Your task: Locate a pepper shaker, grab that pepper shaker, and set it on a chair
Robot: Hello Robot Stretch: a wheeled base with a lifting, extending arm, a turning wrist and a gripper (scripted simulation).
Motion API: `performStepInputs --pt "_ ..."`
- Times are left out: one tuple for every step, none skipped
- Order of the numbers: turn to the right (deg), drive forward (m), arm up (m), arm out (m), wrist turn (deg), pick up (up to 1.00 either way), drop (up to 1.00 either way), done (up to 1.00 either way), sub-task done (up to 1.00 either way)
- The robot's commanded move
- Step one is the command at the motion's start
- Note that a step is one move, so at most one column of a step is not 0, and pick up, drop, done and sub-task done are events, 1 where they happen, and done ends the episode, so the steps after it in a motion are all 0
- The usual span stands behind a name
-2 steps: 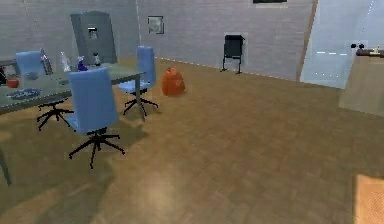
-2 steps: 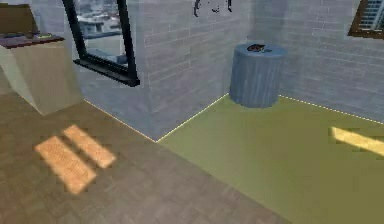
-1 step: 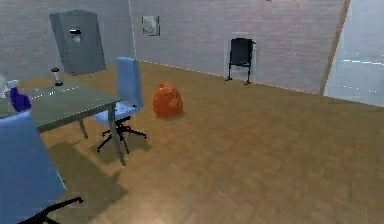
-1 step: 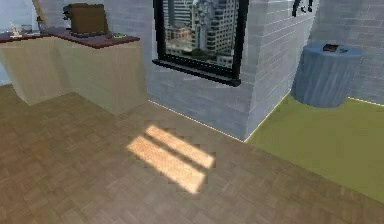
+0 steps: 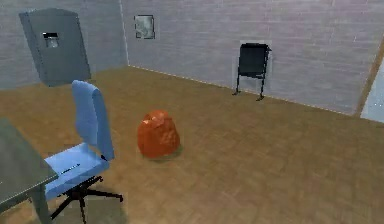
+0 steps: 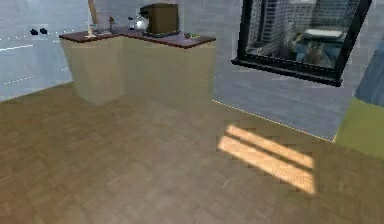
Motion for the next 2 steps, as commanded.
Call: performStepInputs --pt "0.0 0.90 0.00 0.00 0.0 0.00 0.00 0.00 0.00" --pt "-45.0 0.00 0.00 0.00 0.0 0.00 0.00 0.00 0.00"
